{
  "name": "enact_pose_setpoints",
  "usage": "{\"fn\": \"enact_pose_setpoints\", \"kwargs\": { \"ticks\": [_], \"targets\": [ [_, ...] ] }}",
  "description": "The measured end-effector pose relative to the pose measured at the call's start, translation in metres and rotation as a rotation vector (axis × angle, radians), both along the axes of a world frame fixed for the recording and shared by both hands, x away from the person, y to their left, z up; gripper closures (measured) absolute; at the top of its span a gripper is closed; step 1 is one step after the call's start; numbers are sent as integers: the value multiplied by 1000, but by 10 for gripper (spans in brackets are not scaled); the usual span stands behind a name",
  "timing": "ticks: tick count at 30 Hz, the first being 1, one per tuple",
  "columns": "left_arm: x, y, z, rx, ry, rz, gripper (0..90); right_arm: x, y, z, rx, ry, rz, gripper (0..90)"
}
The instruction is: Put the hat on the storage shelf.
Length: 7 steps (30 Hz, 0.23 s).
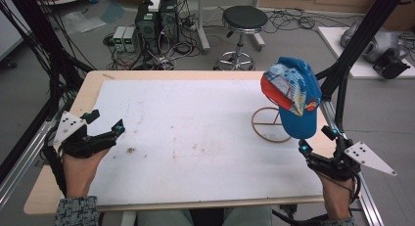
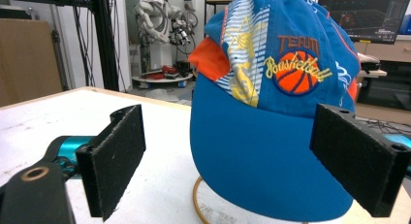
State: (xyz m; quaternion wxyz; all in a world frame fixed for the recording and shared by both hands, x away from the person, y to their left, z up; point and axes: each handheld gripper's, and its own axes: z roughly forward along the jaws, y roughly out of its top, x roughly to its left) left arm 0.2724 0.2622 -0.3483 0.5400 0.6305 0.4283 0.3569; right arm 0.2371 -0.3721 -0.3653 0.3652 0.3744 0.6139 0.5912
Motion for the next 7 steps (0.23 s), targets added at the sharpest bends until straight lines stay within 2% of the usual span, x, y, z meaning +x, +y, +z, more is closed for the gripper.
{"fn": "enact_pose_setpoints", "kwargs": {
  "ticks": [7],
  "targets": [
    [0, 0, -1, 2, 3, 2, 148, -1, -1, 0, 2, -12, -6, 120]
  ]
}}
